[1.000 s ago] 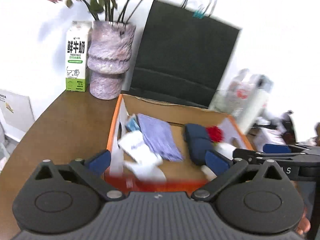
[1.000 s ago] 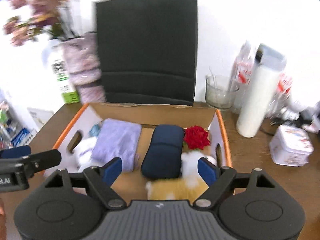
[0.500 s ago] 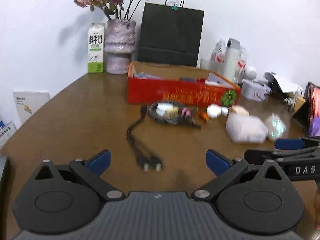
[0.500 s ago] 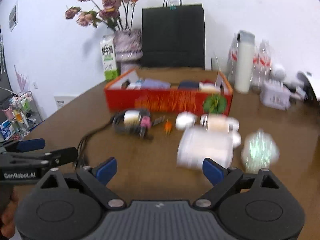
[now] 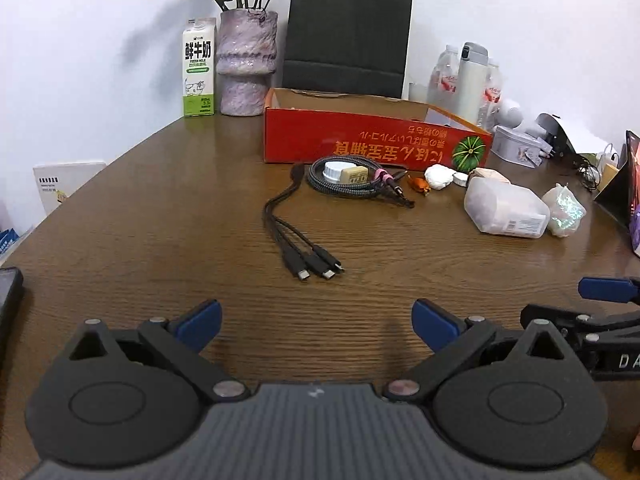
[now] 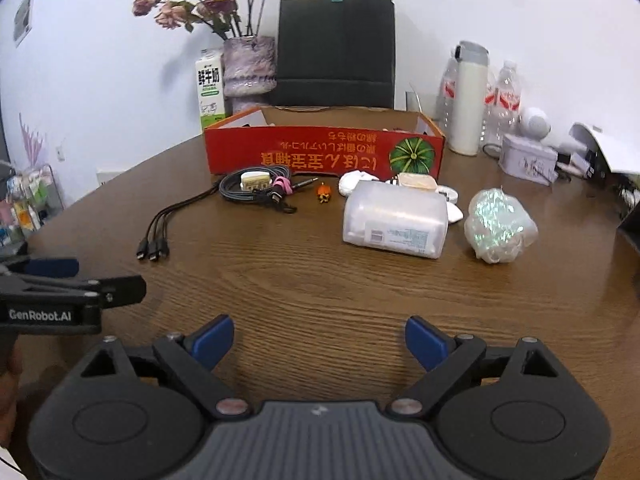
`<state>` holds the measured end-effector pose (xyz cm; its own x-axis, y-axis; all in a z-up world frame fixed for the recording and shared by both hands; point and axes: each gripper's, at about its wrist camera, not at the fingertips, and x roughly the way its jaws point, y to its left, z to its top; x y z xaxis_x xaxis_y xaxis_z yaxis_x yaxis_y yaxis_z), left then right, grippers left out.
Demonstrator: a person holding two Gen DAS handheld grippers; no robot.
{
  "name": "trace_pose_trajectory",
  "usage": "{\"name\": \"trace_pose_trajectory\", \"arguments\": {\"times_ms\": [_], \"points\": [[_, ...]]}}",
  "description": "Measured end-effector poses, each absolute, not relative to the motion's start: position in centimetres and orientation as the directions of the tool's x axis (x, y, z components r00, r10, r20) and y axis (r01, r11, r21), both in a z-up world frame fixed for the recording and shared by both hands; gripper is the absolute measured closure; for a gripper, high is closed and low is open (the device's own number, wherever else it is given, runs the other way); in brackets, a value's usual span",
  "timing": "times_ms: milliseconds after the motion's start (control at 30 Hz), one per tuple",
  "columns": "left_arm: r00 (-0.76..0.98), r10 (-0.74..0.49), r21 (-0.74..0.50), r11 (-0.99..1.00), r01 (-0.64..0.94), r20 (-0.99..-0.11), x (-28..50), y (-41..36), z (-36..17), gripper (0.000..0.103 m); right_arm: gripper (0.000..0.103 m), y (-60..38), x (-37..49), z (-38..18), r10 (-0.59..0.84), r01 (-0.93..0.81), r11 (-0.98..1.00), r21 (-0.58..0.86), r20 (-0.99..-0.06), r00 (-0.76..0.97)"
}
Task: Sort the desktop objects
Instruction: 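Move both open tools back over the table, then grasp the iridescent plastic bag with the right tool while the left tool grasps the black cable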
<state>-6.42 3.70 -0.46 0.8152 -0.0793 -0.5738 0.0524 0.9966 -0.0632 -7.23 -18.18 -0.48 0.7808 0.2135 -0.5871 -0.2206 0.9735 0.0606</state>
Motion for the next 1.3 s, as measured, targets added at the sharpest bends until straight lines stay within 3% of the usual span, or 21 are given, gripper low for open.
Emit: {"name": "trace_pose_trajectory", "arguments": {"times_ms": [267, 500, 767, 933, 1000, 1067, 1100, 1167, 1233, 1267, 1300], "points": [[0.802, -0.078, -0.03, 0.997, 0.075, -0.592, -6.2, 3.1, -0.7, 0.0, 0.011, -19.3, -6.7, -0.7, 0.245, -0.19, 0.97, 0.155, -0.584, 0.774], [0.826, -0.086, -0.05, 0.996, 0.07, -0.557, -6.5, 3.5, -0.3, 0.0, 0.011, -19.2, -6.0, -0.6, 0.227, -0.183, 0.974, 0.134, -0.608, 0.761], [0.825, -0.101, -0.057, 0.995, 0.083, -0.556, -2.6, 3.9, 0.6, 0.0, 0.013, -23.7, -3.3, 2.3, 0.031, -0.038, 0.999, -0.003, -0.524, 0.851], [0.829, -0.087, -0.073, 0.996, 0.056, -0.552, 2.8, 5.5, 1.6, 0.002, 0.027, -27.0, 1.5, 2.7, 0.003, 0.009, 1.0, 0.019, -0.535, 0.845], [0.809, -0.051, -0.076, 0.997, 0.008, -0.585, 5.6, 6.7, 1.7, 0.013, 0.038, -27.3, 4.0, 2.0, -0.009, 0.009, 1.0, -0.003, -0.575, 0.818], [0.786, -0.054, -0.067, 0.998, 0.016, -0.616, 7.8, 7.3, 1.4, 0.032, 0.042, -27.3, 6.2, 1.0, -0.015, 0.006, 1.0, -0.016, -0.62, 0.785], [0.769, -0.052, -0.053, 0.998, 0.024, -0.637, 8.8, 7.4, 1.0, 0.035, 0.049, -27.2, 6.9, 0.5, -0.013, 0.003, 1.0, -0.018, -0.634, 0.773], [0.75, -0.019, -0.026, 1.0, 0.003, -0.661, 9.9, 7.6, 0.1, 0.041, 0.052, -27.1, 7.4, 0.0, 0.0, -0.004, 1.0, -0.006, -0.638, 0.77], [0.769, 0.018, 0.023, 1.0, -0.004, -0.639, 9.6, 7.2, -0.3, 0.049, 0.057, -27.0, 7.4, -0.4, 0.0, -0.003, 1.0, -0.003, -0.634, 0.773], [0.774, 0.004, 0.023, 1.0, 0.014, -0.633, 9.3, 7.0, -0.2, 0.071, 0.061, -26.9, 7.3, -0.5, -0.003, -0.002, 1.0, -0.007, -0.633, 0.774], [0.776, -0.016, 0.016, 0.999, 0.034, -0.63, 9.1, 6.8, -0.2, 0.085, 0.063, -26.8, 7.1, -0.4, -0.006, 0.0, 1.0, -0.01, -0.629, 0.778]]}}
